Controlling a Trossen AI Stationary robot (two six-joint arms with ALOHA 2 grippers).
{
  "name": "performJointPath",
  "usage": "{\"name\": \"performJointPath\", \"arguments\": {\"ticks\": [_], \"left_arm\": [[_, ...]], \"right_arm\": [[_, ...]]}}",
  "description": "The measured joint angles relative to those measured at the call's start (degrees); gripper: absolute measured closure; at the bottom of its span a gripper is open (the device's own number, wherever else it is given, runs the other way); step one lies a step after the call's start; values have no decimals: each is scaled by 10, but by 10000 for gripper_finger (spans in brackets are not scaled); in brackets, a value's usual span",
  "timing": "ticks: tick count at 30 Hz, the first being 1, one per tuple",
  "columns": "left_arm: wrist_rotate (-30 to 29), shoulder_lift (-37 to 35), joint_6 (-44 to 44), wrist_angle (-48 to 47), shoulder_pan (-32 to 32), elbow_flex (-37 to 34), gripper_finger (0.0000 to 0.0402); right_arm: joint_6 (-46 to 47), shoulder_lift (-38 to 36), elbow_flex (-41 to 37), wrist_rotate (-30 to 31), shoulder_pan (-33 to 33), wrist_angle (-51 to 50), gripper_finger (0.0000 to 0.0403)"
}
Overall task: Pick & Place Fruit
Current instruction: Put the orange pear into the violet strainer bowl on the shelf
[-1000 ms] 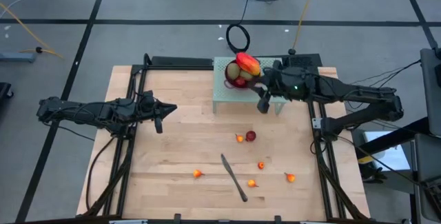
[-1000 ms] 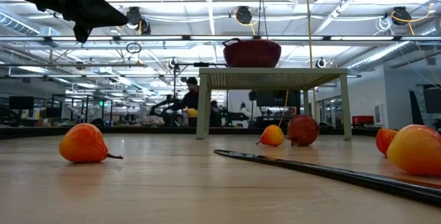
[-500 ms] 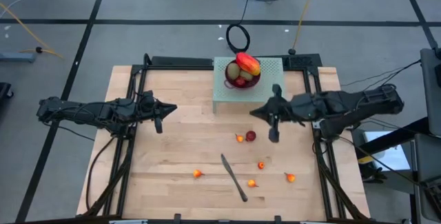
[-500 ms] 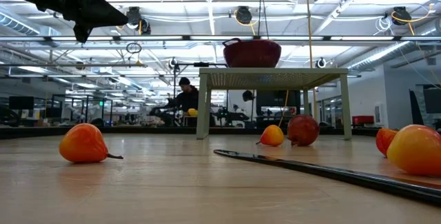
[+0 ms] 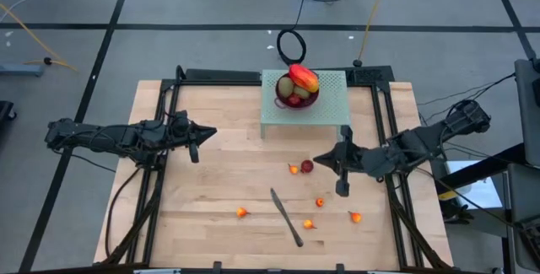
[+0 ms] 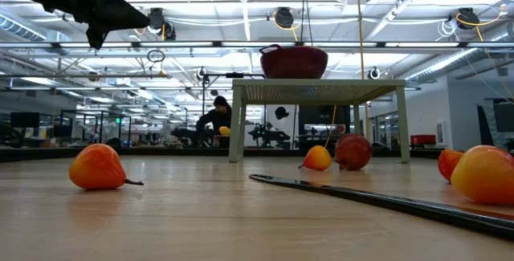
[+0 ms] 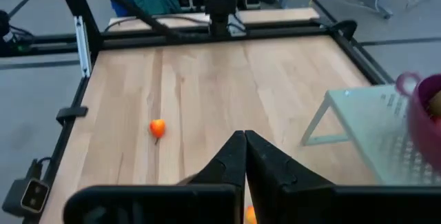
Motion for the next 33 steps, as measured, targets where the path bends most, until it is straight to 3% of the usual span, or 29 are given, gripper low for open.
{"name": "performJointPath", "arguments": {"ticks": [9, 21, 33], "left_arm": [[0, 0, -13, 4, 0, 0, 380], [0, 0, -30, 44, 0, 0, 380], [-1, 0, -52, 82, 0, 0, 380]], "right_arm": [[12, -56, -68, -33, 2, 16, 402], [2, -216, -221, -136, -46, 133, 402], [-1, -340, -305, -167, -77, 159, 403]]}}
